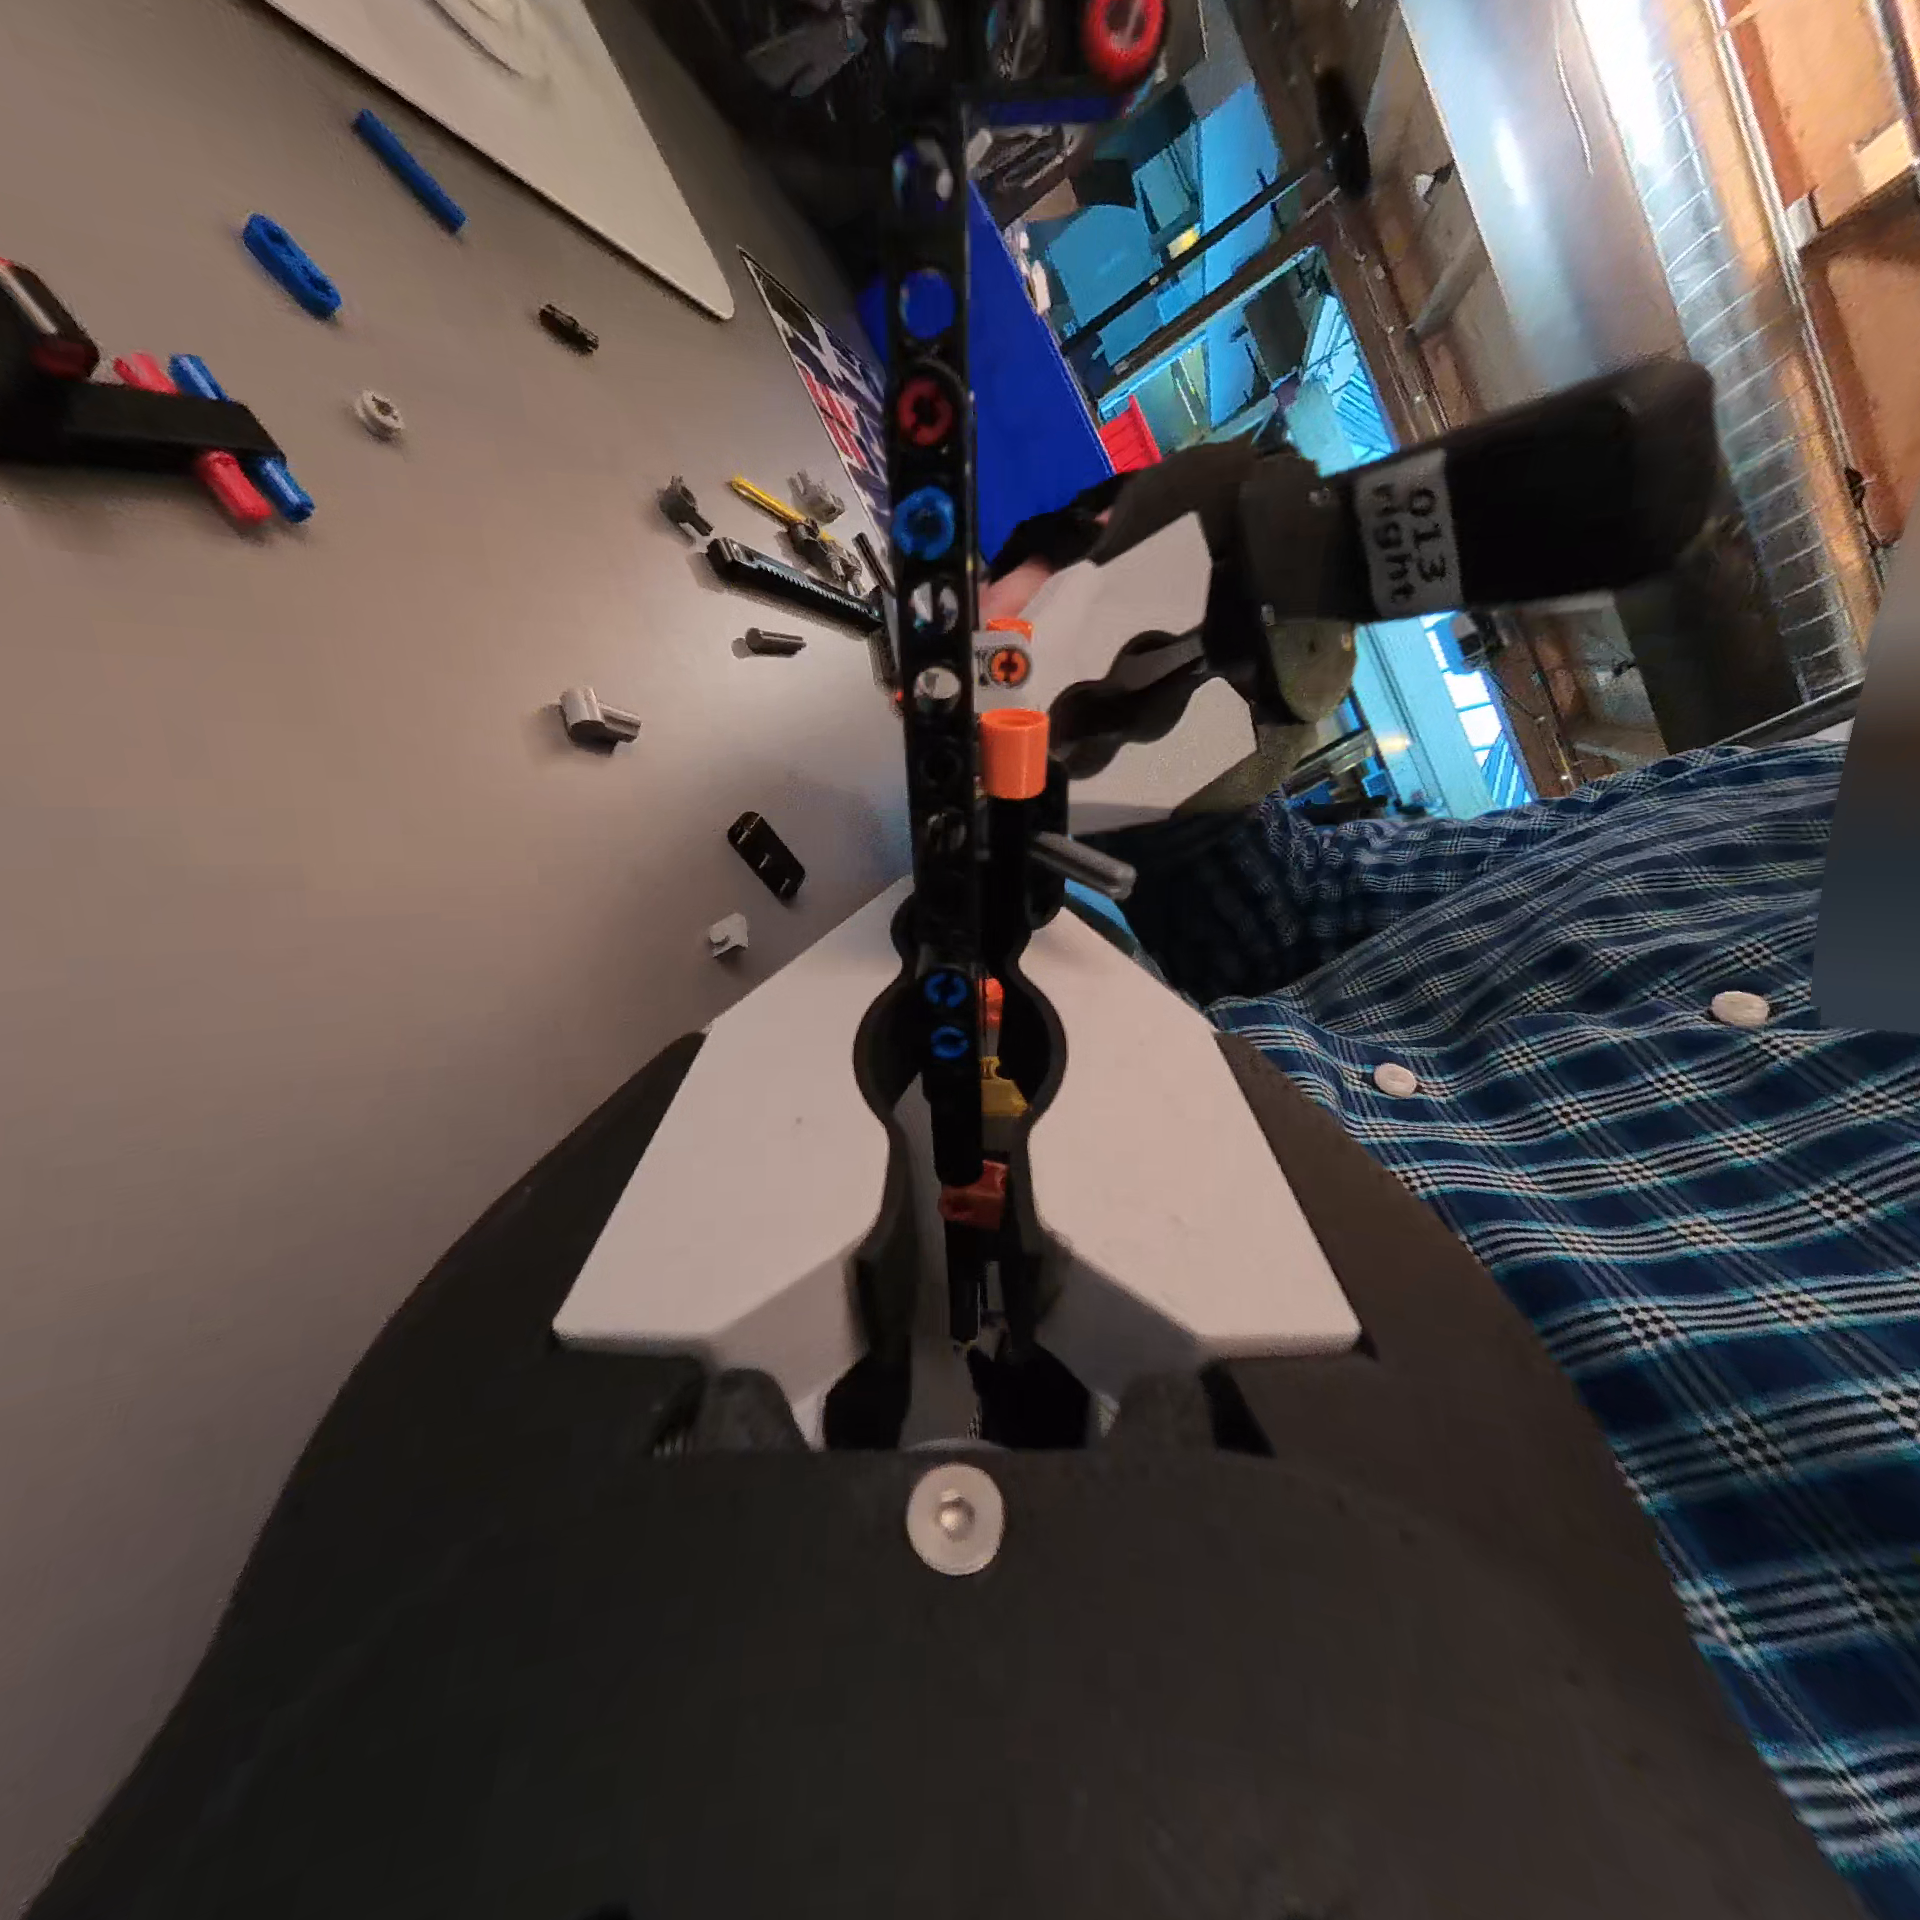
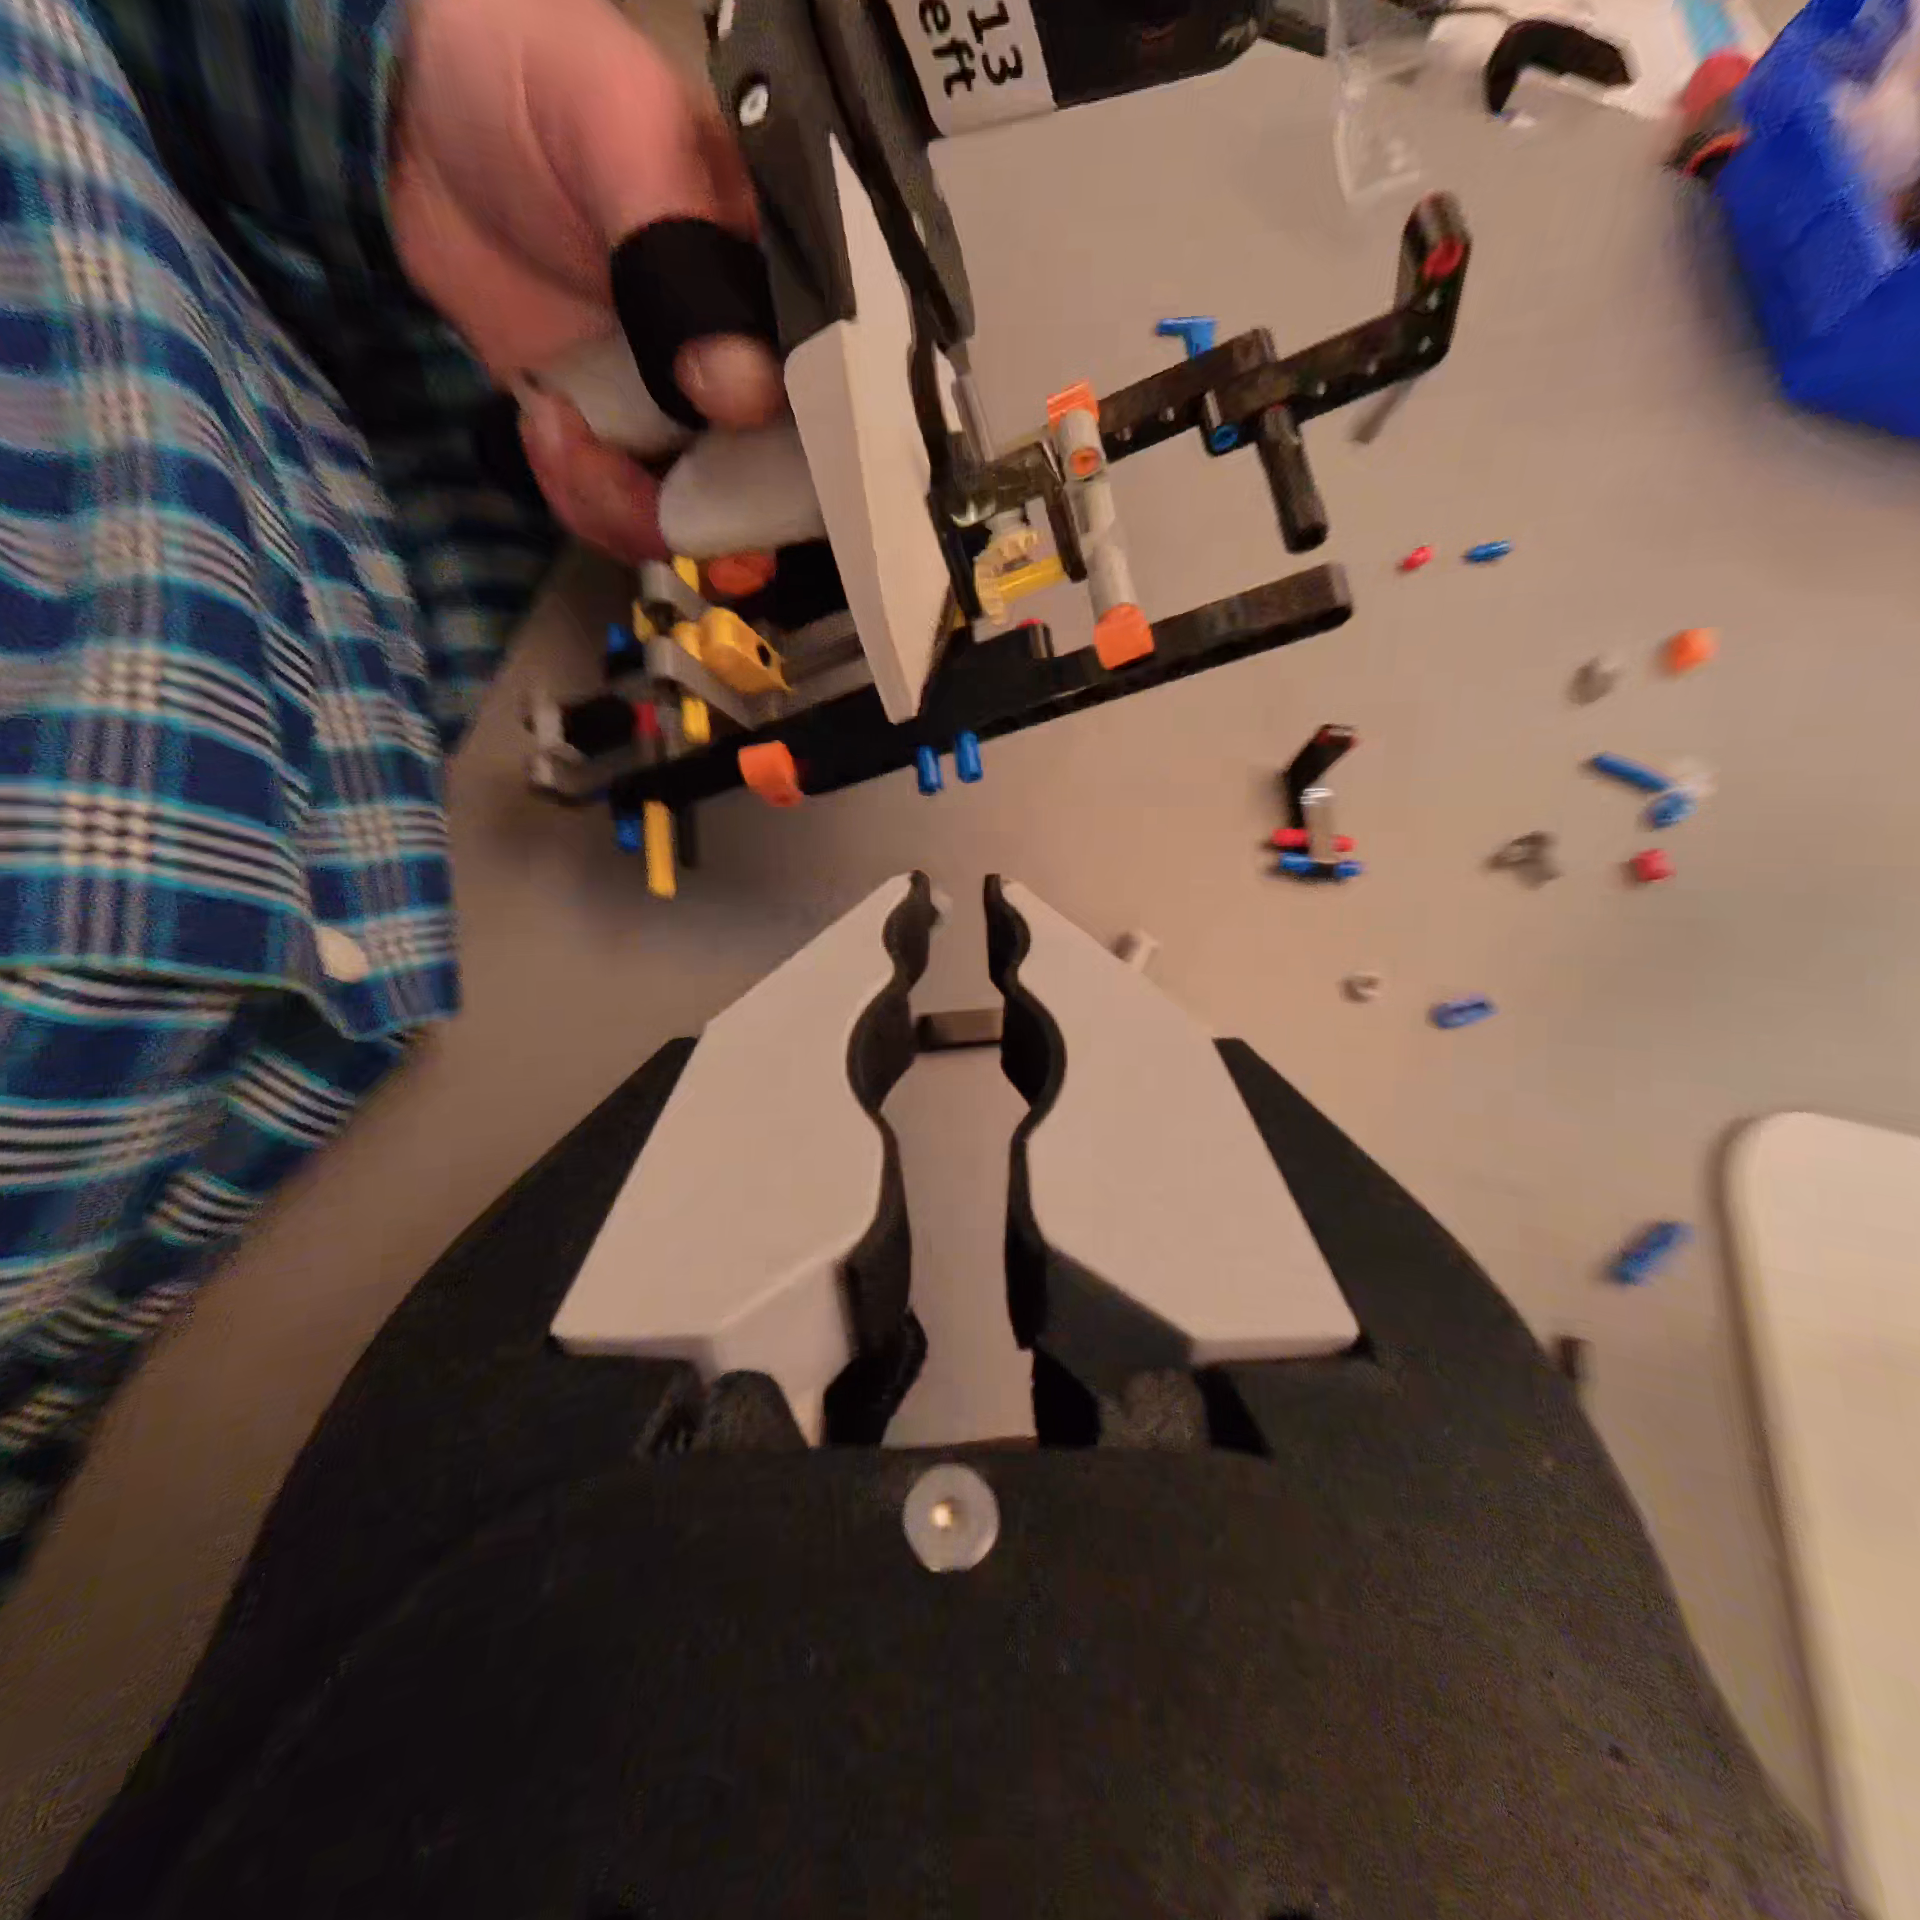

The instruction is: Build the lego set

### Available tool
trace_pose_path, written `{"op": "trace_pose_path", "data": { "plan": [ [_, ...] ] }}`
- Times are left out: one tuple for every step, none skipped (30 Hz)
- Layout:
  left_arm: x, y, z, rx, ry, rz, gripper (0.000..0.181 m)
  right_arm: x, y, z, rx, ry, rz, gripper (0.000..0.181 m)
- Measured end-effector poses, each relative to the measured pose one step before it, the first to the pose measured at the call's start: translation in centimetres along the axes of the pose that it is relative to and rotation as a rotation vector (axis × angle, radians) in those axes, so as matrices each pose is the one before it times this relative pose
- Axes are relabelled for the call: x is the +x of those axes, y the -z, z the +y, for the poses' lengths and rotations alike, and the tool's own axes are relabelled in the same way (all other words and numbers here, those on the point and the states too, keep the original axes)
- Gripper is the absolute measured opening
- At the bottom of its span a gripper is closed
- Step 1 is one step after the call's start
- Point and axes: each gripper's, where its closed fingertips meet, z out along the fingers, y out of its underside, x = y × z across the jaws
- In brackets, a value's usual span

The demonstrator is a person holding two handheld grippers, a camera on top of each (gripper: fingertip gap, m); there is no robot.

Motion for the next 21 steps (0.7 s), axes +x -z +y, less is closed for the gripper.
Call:
{"op": "trace_pose_path", "data": {
  "plan": [
    [0.125, -0.086, -0.001, -0.0009, -0.0035, 0.0060, 0.006, -0.346, -0.167, -0.154, 0.0309, -0.0671, -0.0386, 0.014],
    [0.142, -0.038, 0.047, -0.0048, -0.0102, 0.0060, 0.006, 0.049, -0.029, -0.420, 0.0459, -0.0618, -0.0205, 0.016],
    [0.112, -0.004, 0.057, -0.0047, -0.0050, 0.0062, 0.006, 0.035, 0.063, -0.508, 0.0502, -0.0563, -0.0272, 0.015],
    [0.185, 0.040, 0.001, -0.0001, -0.0028, 0.0116, 0.006, 0.031, 0.070, -0.358, 0.0422, -0.0564, -0.0311, 0.015],
    [0.209, 0.059, -0.039, 0.0019, -0.0072, 0.0121, 0.006, 0.087, 0.020, -0.307, 0.0431, -0.0568, -0.0290, 0.014],
    [0.116, 0.023, 0.061, -0.0030, -0.0052, 0.0057, 0.006, -0.069, -0.023, -0.220, 0.0359, -0.0554, -0.0376, 0.013],
    [0.078, -0.025, 0.072, -0.0043, -0.0050, 0.0027, 0.006, -0.164, -0.034, -0.240, 0.0296, -0.0444, -0.0337, 0.010],
    [0.191, -0.016, 0.066, -0.0034, -0.0088, 0.0080, 0.006, -0.123, -0.060, -0.249, 0.0250, -0.0328, -0.0225, 0.008],
    [0.079, 0.022, 0.016, 0.0007, -0.0040, 0.0030, 0.006, -0.279, -0.092, -0.168, 0.0154, -0.0257, -0.0294, 0.007],
    [0.030, 0.011, -0.019, 0.0006, -0.0012, 0.0016, 0.006, -0.213, -0.148, -0.073, 0.0086, -0.0177, -0.0202, 0.007],
    [0.132, 0.005, -0.027, 0.0016, -0.0036, 0.0072, 0.006, -0.163, -0.201, 0.021, 0.0020, -0.0131, -0.0140, 0.006],
    [0.131, 0.004, -0.134, 0.0097, -0.0034, 0.0071, 0.006, -0.284, -0.256, 0.200, -0.0094, -0.0122, -0.0210, 0.008],
    [0.062, -0.015, -0.091, 0.0055, 0.0020, 0.0061, 0.006, -0.174, -0.243, 0.113, -0.0031, -0.0125, -0.0137, 0.009],
    [0.024, 0.013, 0.004, -0.0015, -0.0015, 0.0025, 0.006, -0.107, -0.128, -0.005, 0.0045, -0.0066, -0.0071, 0.008],
    [0.161, 0.069, -0.097, 0.0065, -0.0044, 0.0101, 0.006, -0.112, -0.004, -0.178, 0.0109, -0.0034, -0.0059, 0.007],
    [0.125, 0.058, -0.086, 0.0059, -0.0039, 0.0061, 0.006, -0.080, -0.004, -0.170, 0.0120, -0.0087, -0.0029, 0.006],
    [0.072, 0.038, -0.005, 0.0006, 0.0011, 0.0063, 0.006, -0.075, -0.015, -0.078, 0.0106, -0.0130, -0.0053, 0.006],
    [0.168, -0.005, -0.007, 0.0013, -0.0061, 0.0083, 0.006, -0.123, 0.041, -0.101, 0.0169, -0.0239, -0.0169, 0.006],
    [0.192, -0.029, -0.056, 0.0048, -0.0040, 0.0107, 0.006, -0.129, 0.063, -0.169, 0.0222, -0.0283, -0.0216, 0.006],
    [0.085, -0.027, -0.043, 0.0039, 0.0009, 0.0068, 0.006, -0.024, 0.078, -0.134, 0.0185, -0.0208, -0.0123, 0.006],
    [0.056, -0.008, -0.002, 0.0001, -0.0008, 0.0036, 0.006, 0.005, 0.070, -0.154, 0.0157, -0.0143, -0.0040, 0.006]
  ]
}}
